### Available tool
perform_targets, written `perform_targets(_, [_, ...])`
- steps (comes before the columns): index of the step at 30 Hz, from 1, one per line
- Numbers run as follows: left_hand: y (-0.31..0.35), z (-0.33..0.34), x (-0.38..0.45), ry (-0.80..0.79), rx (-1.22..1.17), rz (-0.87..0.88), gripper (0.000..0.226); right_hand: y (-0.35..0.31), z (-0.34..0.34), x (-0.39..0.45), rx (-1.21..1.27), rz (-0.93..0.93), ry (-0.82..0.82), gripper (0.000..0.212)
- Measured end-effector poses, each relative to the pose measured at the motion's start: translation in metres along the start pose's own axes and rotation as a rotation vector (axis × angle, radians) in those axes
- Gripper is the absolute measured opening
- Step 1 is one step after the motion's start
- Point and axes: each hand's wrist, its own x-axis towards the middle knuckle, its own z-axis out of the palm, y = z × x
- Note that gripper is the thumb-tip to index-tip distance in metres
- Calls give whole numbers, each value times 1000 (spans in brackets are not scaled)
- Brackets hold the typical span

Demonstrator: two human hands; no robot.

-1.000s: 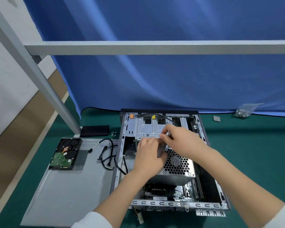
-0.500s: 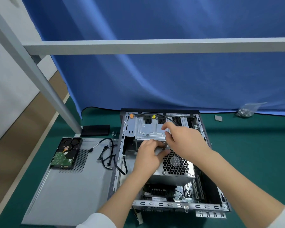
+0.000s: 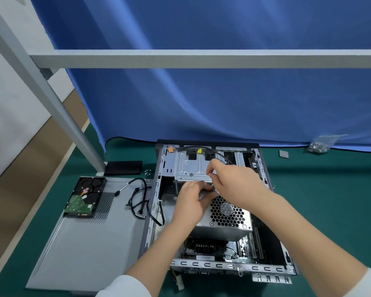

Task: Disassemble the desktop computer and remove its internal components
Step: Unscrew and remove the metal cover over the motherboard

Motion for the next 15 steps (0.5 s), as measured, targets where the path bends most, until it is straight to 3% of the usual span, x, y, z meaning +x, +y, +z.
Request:
perform_targets(1, [0, -1, 1, -7, 15, 0, 4, -1, -2, 0, 20, -4, -16, 17])
perform_targets(5, [1, 0, 0, 17, 34, 19, 40, -4, -6, 0, 110, 45, -93, 13])
perform_targets(9, [2, 1, 0, 24, 2, 0, 37, -9, 0, 4, -34, 100, -2, 26])
perform_targets(15, [0, 2, -1, 37, -43, -20, 46, -8, 4, 5, 71, 76, -27, 14])
